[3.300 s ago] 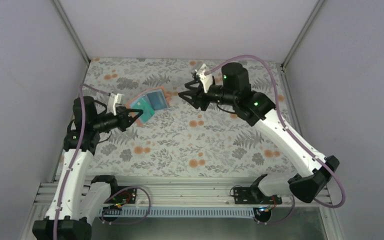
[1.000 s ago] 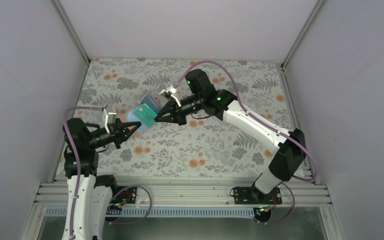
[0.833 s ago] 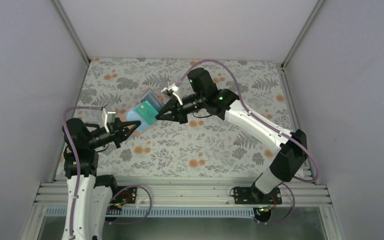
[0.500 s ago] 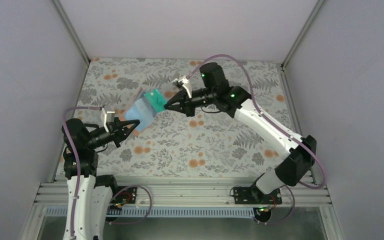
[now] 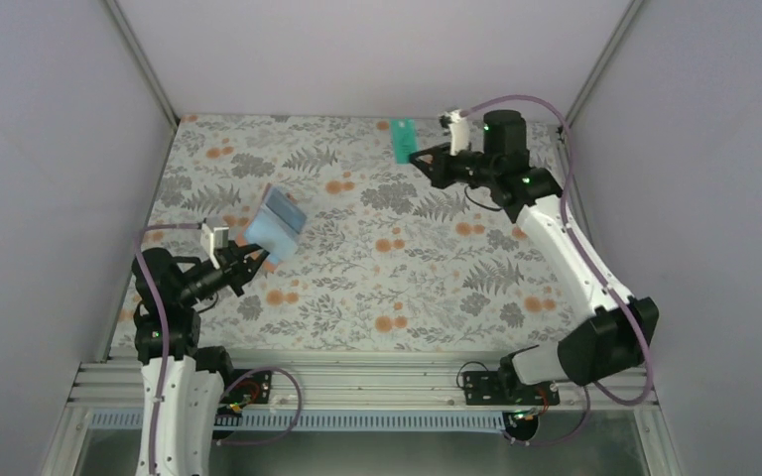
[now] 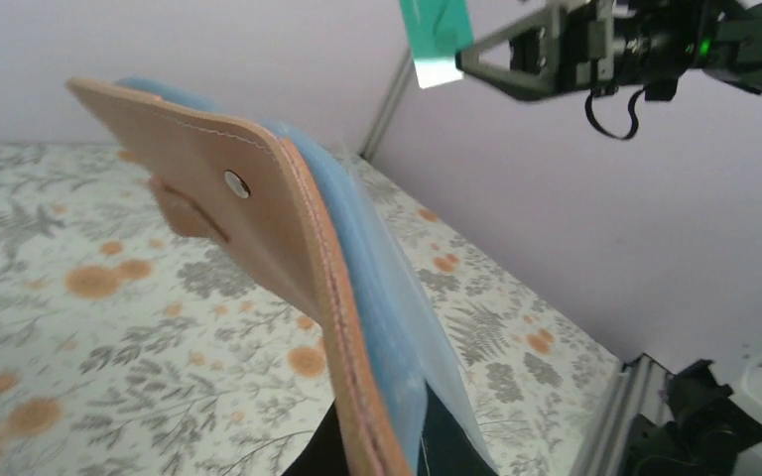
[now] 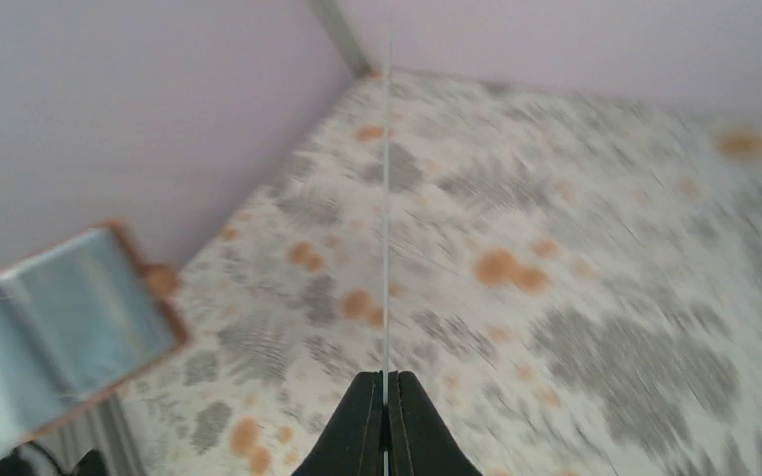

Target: Take the credit cards out of the card holder

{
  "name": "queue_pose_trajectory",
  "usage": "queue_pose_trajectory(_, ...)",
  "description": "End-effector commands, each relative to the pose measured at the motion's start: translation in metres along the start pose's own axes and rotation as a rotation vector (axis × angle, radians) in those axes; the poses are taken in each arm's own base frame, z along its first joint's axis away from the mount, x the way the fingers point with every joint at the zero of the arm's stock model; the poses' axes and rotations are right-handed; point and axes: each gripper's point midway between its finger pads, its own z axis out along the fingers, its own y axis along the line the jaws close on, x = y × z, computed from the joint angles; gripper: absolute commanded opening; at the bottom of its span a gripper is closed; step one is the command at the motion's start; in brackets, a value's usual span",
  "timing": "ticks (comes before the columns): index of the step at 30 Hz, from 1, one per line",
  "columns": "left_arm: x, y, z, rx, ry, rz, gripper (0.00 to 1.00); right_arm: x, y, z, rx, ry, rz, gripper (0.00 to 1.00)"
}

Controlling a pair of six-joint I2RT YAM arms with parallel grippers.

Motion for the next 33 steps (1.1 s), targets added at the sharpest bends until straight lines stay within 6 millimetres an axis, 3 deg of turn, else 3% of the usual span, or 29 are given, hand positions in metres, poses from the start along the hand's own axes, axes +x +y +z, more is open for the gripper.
queue_pose_trajectory(1, 0.0, 0.012, -0.007, -0.099, -0.077, 0.005, 0.02, 0.071, -0.085, 0.01, 0.062, 0.118, 0.382, 0.04)
queue_pose_trajectory(6, -0.003, 0.014, -0.011, -0.128, -0.117, 0.018, 0.03, 0.141, -0.141, 0.025, 0.094, 0.244, 0.579, 0.04)
queue_pose_trajectory(11, -0.005, 0.01, -0.014, -0.13, -0.133, 0.037, 0.02, 0.194, -0.168, 0.041, 0.124, 0.391, 0.65, 0.04)
queue_pose_trajectory(16, -0.006, 0.01, -0.014, -0.135, -0.136, 0.039, 0.02, 0.213, -0.177, 0.044, 0.124, 0.379, 0.712, 0.04)
queue_pose_trajectory(26, -0.007, 0.009, -0.015, -0.136, -0.143, 0.05, 0.02, 0.262, -0.215, 0.045, 0.218, 0.394, 0.845, 0.04)
queue_pose_trajectory(31, -0.006, 0.009, -0.015, -0.136, -0.137, 0.047, 0.02, 0.273, -0.227, 0.035, 0.291, 0.387, 0.866, 0.05)
queue_pose_trajectory(33, -0.005, 0.01, -0.014, -0.137, -0.137, 0.044, 0.02, 0.278, -0.235, 0.03, 0.337, 0.391, 0.867, 0.11)
